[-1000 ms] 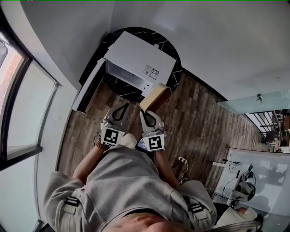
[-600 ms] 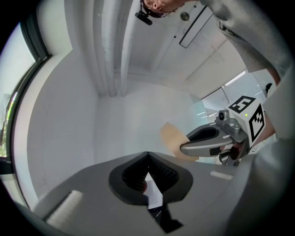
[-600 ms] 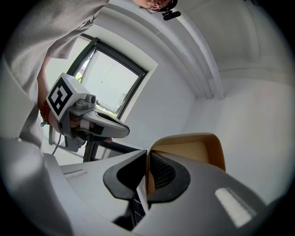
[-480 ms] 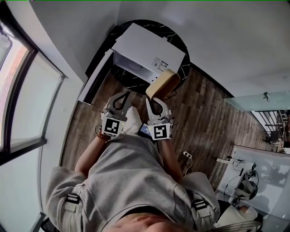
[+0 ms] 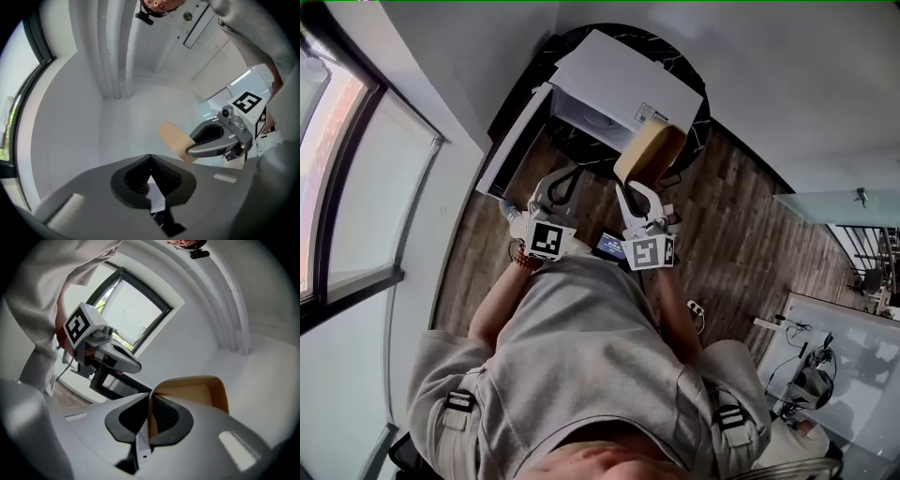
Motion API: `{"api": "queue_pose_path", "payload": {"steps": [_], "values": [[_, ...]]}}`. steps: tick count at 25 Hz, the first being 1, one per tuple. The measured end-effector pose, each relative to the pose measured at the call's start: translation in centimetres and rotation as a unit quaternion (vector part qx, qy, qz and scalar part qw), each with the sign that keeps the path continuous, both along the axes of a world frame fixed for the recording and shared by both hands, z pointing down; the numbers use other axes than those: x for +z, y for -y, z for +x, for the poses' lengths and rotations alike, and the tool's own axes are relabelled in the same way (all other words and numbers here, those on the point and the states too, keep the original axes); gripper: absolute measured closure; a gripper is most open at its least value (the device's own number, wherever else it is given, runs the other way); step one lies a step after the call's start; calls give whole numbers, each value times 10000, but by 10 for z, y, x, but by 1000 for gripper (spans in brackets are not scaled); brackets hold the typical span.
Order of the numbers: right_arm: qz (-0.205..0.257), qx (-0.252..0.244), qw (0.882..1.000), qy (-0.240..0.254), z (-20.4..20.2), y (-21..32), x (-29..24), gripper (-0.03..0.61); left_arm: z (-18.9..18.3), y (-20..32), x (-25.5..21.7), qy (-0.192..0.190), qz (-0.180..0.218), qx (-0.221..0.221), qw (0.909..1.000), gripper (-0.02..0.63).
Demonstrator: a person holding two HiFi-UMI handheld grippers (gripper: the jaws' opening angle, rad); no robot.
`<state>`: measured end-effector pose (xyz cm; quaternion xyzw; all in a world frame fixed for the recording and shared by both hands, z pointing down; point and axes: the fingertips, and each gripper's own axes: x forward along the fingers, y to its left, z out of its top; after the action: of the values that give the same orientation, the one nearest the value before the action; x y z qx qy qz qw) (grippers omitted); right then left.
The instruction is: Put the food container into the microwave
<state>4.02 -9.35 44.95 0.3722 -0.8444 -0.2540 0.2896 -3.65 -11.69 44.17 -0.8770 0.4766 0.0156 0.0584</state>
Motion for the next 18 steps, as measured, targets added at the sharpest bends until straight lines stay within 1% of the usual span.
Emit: {"api": "queue_pose_path", "payload": {"steps": [2, 4, 8, 11, 13, 16, 18], "values": [[-43, -155, 9994, -319, -2, 8, 9, 545, 0, 3, 1, 135, 109, 54, 9998, 615], [-141, -292, 9978, -571, -8, 17, 20, 545, -10, 6, 0, 148, 82, -4, 9999, 615], [-320, -602, 9946, -788, -28, 25, 41, 545, -36, 7, 10, 243, -3, -252, 9994, 615], [-411, -854, 9913, -917, -41, 29, 55, 545, -46, 7, 15, 285, -45, -357, 9989, 615], [-430, -1077, 9868, -1130, -47, 29, 65, 545, -48, 5, 15, 267, -86, -395, 9988, 615], [-353, -1496, 9754, -1582, -50, 30, 81, 545, -44, 5, 20, 206, -213, -418, 9987, 615], [-410, -1768, 9677, -1749, -51, 22, 92, 545, -41, 1, 24, 249, -206, -416, 9986, 615]]}}
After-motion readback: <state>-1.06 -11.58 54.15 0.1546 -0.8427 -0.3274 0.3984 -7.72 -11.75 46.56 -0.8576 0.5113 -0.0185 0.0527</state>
